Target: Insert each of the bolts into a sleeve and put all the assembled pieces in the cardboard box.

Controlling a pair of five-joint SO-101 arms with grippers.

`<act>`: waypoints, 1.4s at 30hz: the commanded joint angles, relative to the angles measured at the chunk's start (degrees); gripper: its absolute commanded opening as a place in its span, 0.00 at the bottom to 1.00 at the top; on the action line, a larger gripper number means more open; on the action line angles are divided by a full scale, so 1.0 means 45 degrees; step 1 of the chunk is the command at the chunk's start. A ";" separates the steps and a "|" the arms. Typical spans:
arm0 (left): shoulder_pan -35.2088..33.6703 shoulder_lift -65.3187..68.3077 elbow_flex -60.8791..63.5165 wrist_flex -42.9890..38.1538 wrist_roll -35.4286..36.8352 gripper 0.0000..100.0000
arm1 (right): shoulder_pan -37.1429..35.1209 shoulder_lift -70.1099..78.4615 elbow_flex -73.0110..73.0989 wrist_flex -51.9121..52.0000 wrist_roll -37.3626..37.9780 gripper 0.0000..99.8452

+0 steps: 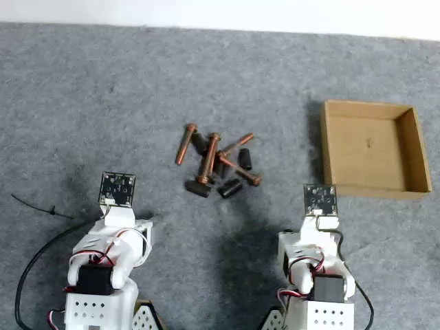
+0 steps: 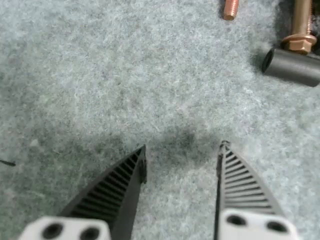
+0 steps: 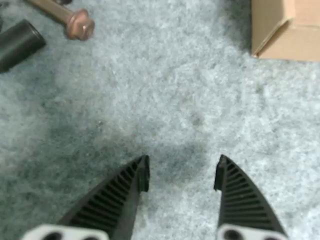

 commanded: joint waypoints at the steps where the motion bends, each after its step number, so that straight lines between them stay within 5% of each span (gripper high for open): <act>1: 0.0049 -0.0088 0.0244 0.0039 -0.0039 0.22 | -0.0049 0.0010 0.1924 0.0029 -0.0020 0.20; 5: -0.0068 -0.0107 -0.0068 -0.0020 -0.0645 0.22 | -0.0049 0.0010 0.1924 0.0029 -0.0059 0.20; 11: -0.2081 -0.0127 -0.2100 -0.0234 -0.6877 0.27 | -0.0068 0.0010 0.1924 -0.0068 -0.0098 0.20; 20: -0.2042 -0.0147 -0.4698 -0.0742 -0.9241 0.28 | -0.0068 0.0010 0.1924 -0.0850 -0.0098 0.20; 31: -0.0440 0.1280 -1.0032 -0.1192 -0.7228 0.27 | 0.0029 0.0010 0.1924 -0.1123 -0.0039 0.20; 37: -0.0186 0.7941 -1.2689 -0.1172 -0.6076 0.27 | 0.0029 0.0010 0.1924 -0.1123 -0.0039 0.20; 42: 0.1651 1.3783 -1.4623 0.0156 -0.5294 0.27 | 0.0049 0.0010 0.1924 -0.1123 -0.0039 0.20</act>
